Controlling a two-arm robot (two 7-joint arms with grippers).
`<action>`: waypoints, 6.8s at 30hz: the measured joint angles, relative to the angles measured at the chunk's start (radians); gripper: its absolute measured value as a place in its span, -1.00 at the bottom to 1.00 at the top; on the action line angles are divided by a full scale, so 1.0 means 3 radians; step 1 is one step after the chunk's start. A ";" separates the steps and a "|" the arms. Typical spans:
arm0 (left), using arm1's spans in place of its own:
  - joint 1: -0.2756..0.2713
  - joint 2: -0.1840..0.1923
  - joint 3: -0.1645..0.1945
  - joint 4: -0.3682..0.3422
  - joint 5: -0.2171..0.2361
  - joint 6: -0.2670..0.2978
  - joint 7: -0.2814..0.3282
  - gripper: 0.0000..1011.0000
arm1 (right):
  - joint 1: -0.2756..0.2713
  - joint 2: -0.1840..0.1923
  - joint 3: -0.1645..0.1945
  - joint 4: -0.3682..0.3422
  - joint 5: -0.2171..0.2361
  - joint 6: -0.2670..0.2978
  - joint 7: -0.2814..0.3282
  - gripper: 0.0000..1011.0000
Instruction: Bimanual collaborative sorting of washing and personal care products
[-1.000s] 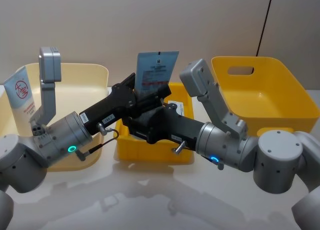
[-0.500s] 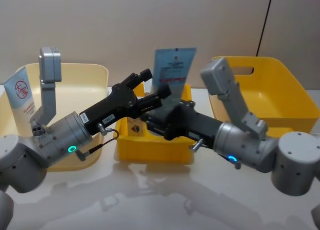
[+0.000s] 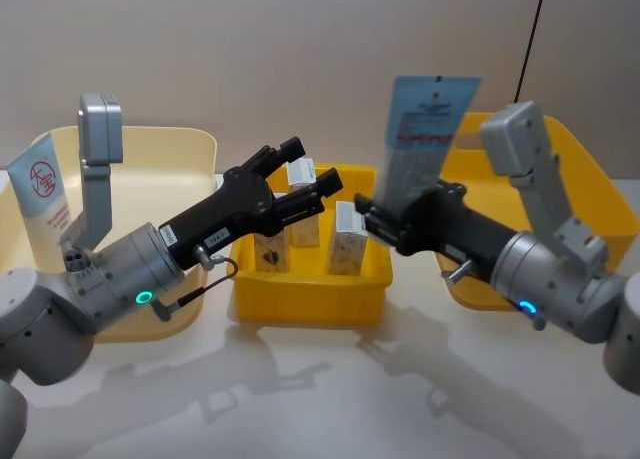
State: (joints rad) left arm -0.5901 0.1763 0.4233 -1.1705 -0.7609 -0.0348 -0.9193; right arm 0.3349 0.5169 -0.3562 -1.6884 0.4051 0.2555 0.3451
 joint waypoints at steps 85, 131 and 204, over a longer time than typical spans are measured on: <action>0.0000 0.0000 0.0001 0.0000 0.0000 0.0000 0.0000 0.98 | 0.0539 -0.0272 0.0474 0.1204 -0.0485 0.0676 -0.0976 0.98; 0.0010 0.0004 0.0001 -0.0017 0.0016 0.0000 0.0030 0.98 | -0.0159 -0.0091 0.0791 0.0170 -0.0458 0.0015 -0.0768 0.98; 0.1171 0.0682 0.0105 -0.1512 0.1858 0.0164 0.3012 0.98 | -0.0956 -0.0627 0.0408 -0.0190 -0.0329 -0.0488 -0.0763 0.98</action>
State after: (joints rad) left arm -0.2387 0.3809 0.4547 -1.6242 -0.2034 0.0144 -0.0157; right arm 0.0480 0.3287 -0.2338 -1.7453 0.3065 0.1092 0.1162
